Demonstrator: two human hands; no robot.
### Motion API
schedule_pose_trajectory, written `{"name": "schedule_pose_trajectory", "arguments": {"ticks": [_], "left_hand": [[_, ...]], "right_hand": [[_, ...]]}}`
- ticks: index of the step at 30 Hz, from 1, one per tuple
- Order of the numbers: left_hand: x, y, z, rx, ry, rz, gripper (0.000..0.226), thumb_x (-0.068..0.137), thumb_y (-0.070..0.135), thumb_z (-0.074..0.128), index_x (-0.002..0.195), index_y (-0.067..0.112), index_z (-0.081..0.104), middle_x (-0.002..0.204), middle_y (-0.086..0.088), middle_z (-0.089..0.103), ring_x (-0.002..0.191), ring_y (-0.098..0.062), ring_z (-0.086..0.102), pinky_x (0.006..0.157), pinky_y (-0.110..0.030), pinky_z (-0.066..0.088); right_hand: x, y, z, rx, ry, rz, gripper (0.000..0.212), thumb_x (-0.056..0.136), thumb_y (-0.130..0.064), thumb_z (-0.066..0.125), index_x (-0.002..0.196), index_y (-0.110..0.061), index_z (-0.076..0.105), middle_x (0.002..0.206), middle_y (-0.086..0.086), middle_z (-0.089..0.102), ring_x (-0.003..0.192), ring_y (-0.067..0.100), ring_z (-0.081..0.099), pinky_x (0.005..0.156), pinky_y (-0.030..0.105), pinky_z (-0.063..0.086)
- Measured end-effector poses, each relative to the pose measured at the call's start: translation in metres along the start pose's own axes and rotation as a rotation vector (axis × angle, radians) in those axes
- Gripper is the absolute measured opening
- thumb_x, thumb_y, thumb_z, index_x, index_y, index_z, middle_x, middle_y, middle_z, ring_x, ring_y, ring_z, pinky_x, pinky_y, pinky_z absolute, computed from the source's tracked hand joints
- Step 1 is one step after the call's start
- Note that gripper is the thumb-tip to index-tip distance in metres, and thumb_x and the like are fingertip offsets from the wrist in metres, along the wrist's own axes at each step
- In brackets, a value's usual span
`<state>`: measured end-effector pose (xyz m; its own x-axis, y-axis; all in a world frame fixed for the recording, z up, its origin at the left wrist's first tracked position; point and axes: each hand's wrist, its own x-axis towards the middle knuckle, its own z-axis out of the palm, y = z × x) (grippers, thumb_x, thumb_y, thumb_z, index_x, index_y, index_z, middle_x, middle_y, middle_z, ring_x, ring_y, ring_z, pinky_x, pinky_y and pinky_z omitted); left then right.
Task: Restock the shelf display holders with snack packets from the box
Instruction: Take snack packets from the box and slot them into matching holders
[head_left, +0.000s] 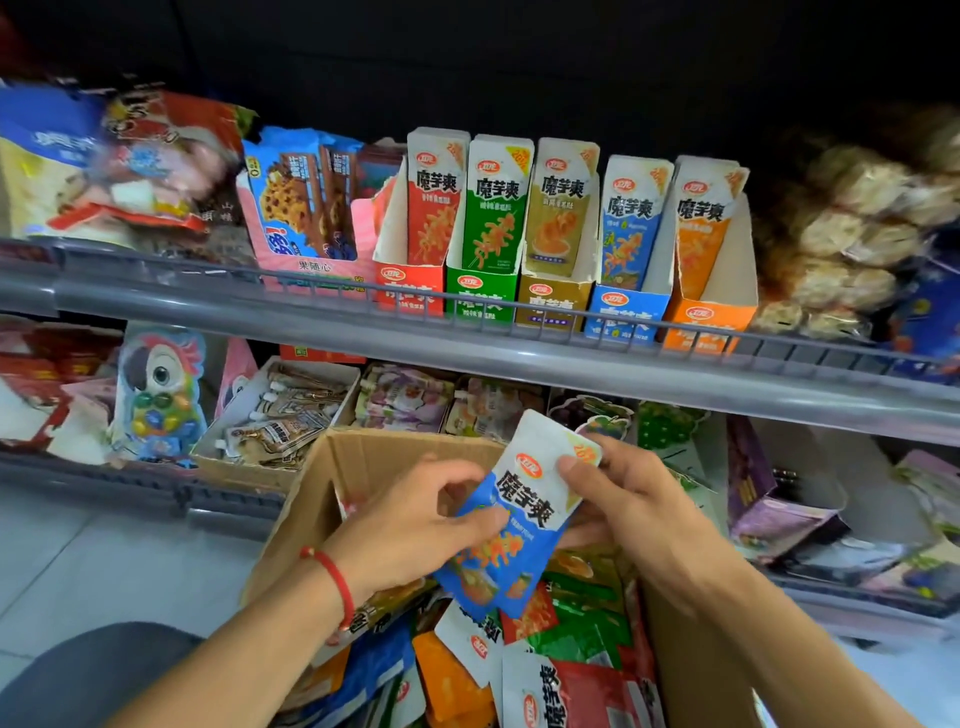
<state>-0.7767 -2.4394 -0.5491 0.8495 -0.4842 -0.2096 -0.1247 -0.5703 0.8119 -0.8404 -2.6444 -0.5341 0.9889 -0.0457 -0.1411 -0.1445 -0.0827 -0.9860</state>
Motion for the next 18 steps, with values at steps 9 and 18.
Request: {"name": "schedule_pose_trajectory", "arguments": {"ticks": [9,18], "left_hand": [[0.002,0.002,0.005,-0.328,-0.054,0.030,0.022,0.084,0.014,0.080,0.097,0.006,0.064,0.091,-0.004,0.080,0.081,-0.020,0.077,0.075,-0.039,0.064],[-0.004,0.008,-0.004,-0.246,-0.074,0.119,0.029,0.080,0.026,0.084,0.096,0.010,0.065,0.092,0.002,0.080,0.082,-0.018,0.078,0.078,-0.048,0.063]], "right_hand": [[0.002,-0.006,-0.014,-0.184,0.088,-0.038,0.014,0.105,-0.017,0.055,0.109,-0.009,0.065,0.091,0.008,0.079,0.085,0.024,0.078,0.075,0.048,0.063],[-0.005,-0.017,-0.020,-0.222,0.015,-0.013,0.016,0.103,-0.019,0.059,0.106,-0.004,0.063,0.092,0.010,0.079,0.085,0.029,0.076,0.077,0.053,0.061]]}}
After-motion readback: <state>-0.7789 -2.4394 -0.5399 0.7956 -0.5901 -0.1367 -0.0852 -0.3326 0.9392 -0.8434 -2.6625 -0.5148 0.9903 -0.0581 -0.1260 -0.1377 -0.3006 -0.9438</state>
